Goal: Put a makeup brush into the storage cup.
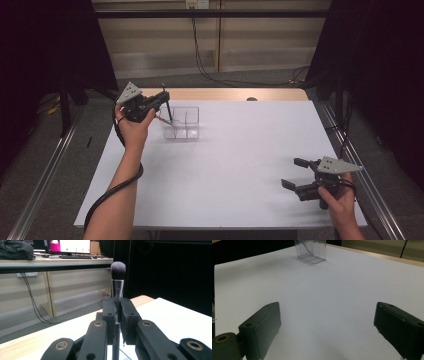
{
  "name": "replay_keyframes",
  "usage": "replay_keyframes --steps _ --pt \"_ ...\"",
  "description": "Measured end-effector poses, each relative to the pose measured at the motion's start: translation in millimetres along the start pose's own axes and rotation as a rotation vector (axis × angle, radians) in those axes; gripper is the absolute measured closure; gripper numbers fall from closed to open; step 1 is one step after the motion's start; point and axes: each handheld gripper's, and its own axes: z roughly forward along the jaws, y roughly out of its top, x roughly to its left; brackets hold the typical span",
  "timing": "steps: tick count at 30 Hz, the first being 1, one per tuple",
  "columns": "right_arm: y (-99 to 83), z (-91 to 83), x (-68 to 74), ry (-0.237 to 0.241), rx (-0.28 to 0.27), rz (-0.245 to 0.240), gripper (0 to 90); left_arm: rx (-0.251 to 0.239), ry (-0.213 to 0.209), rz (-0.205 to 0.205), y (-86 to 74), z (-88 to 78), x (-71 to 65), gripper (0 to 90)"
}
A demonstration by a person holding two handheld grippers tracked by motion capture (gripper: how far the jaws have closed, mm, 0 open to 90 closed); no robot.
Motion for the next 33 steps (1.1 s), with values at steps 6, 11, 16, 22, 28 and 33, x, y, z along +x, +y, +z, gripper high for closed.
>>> replay_keyframes --steps 6,11,16,22,28,33 --pt "0.7 1.6 0.0 0.002 -0.002 -0.001 6.8 -0.005 0.0 -0.016 -4.8 -2.8 0.4 83.1" --pt "0.6 3.7 0.2 0.005 0.003 -0.006 6.8 -0.012 -0.009 -0.021 -4.8 -6.3 2.8 79.3" --pt "1.0 4.2 0.4 0.005 0.002 -0.006 6.8 0.003 0.001 -0.064 -5.5 -7.0 5.1 54.8" --pt "0.9 4.3 0.9 0.006 0.004 -0.006 6.8 0.019 -0.017 -0.059 -8.2 -7.3 1.0 24.0" --pt "0.8 2.6 1.1 0.005 0.002 -0.008 6.8 0.011 -0.025 -0.062 -8.7 -9.6 -4.2 11.0" --pt "0.5 2.1 1.0 0.004 0.001 -0.006 6.8 0.009 -0.025 -0.052 -7.4 -12.2 -7.2 6.9"
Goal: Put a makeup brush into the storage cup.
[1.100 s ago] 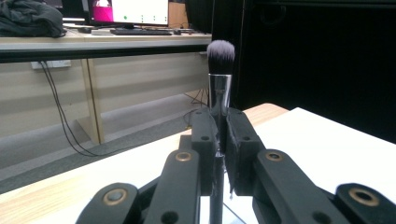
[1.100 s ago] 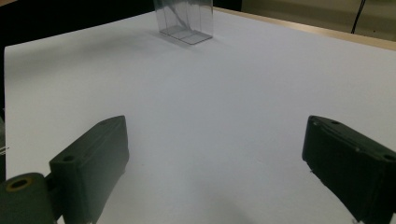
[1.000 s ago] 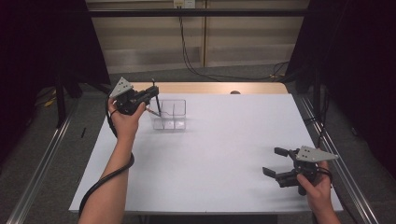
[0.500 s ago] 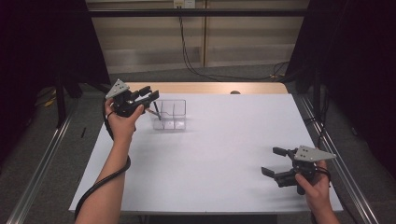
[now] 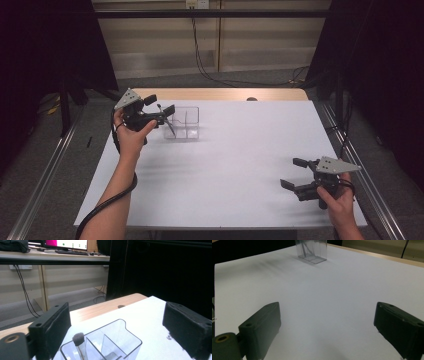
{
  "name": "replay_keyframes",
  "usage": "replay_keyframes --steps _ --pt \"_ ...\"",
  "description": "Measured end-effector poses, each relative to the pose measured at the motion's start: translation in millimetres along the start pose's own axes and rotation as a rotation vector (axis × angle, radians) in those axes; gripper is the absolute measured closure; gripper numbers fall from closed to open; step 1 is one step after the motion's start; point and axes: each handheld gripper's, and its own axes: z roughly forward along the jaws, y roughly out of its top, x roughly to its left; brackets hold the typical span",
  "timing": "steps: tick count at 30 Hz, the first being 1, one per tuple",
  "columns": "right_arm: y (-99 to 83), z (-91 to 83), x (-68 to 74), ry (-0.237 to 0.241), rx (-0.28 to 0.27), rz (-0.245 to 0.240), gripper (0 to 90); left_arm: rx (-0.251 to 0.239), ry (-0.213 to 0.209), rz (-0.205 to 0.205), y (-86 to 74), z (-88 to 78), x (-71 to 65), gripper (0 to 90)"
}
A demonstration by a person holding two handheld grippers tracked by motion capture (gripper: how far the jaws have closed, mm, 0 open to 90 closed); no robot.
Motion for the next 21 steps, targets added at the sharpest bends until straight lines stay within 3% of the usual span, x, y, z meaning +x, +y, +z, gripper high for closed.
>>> replay_keyframes --steps 21 --pt "-1.4 -0.8 1.6 -0.007 0.002 0.001 6.8 0.001 -0.024 -0.01 -11.7 -23.4 -0.8 2.8"
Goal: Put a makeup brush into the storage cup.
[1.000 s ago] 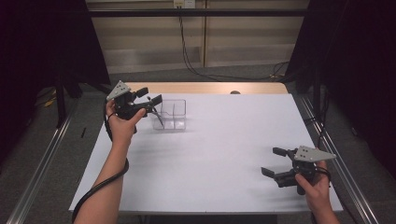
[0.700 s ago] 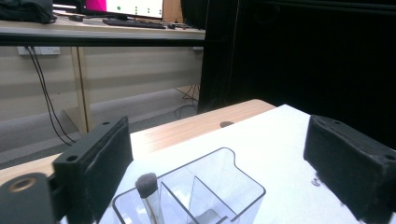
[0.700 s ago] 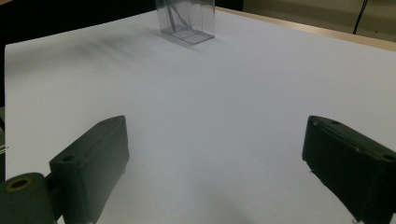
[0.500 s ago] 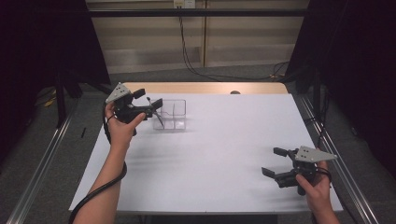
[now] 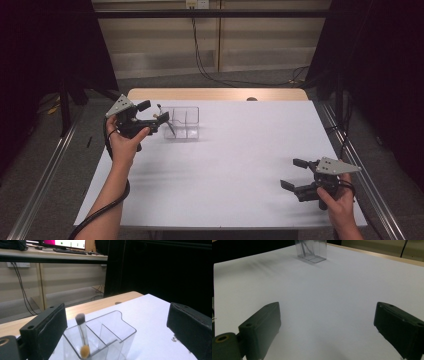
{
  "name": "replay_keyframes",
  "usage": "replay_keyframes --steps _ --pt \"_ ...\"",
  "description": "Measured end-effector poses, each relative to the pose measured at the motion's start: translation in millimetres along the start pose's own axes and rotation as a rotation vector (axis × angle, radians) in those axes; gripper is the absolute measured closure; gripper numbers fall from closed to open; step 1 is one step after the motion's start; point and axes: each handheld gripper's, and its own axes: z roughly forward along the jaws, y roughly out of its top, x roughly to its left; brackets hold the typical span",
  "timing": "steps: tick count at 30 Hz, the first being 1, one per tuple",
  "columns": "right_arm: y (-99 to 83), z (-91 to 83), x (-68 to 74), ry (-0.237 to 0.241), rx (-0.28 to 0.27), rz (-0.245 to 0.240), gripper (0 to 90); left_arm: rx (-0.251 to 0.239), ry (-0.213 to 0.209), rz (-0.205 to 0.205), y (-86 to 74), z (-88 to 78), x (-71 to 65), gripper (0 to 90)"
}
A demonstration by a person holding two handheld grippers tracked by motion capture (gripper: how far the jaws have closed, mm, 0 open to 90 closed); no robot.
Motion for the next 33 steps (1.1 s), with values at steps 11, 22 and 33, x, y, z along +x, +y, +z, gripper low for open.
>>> replay_keyframes --steps 11,22,33 --pt "-0.7 -1.7 -0.1 -0.005 -0.001 0.004 6.7 0.005 -0.015 0.006 -12.4 -9.1 -6.2 2.5" --pt "-0.4 -1.1 0.2 -0.004 0.002 0.002 6.7 0.009 -0.03 -0.004 -27.5 -19.4 -10.8 2.3" --pt "-0.1 -0.7 0.6 -0.003 0.003 0.001 6.7 0.023 -0.069 0.001 -42.8 -28.0 -13.8 1.1"
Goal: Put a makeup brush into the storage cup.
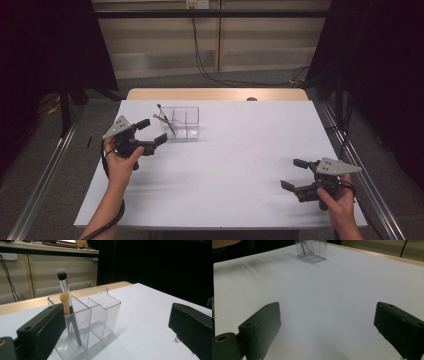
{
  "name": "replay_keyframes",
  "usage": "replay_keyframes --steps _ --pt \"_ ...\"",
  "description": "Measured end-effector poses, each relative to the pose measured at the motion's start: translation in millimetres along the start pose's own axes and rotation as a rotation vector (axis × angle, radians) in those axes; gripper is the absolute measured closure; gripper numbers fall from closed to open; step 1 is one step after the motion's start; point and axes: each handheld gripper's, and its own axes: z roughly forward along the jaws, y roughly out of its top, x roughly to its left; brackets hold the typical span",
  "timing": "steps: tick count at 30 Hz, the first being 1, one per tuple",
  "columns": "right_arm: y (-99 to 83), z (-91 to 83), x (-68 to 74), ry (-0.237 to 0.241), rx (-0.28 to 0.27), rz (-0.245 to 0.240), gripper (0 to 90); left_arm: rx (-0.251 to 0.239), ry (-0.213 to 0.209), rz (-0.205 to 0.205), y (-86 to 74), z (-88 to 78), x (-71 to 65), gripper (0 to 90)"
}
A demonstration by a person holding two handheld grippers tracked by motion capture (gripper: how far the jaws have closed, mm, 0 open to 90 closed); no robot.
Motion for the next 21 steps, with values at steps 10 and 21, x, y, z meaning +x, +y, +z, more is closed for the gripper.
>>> replay_keyframes --steps 10,21 --pt "-0.1 -0.3 0.0 -0.002 0.001 -0.001 6.7 0.013 -0.038 0.027 -5.0 -9.8 -9.9 1.0" --pt "0.4 -0.4 0.0 -0.003 -0.002 -0.003 6.6 0.074 -0.076 0.061 -18.1 -16.5 -20.1 1.1"
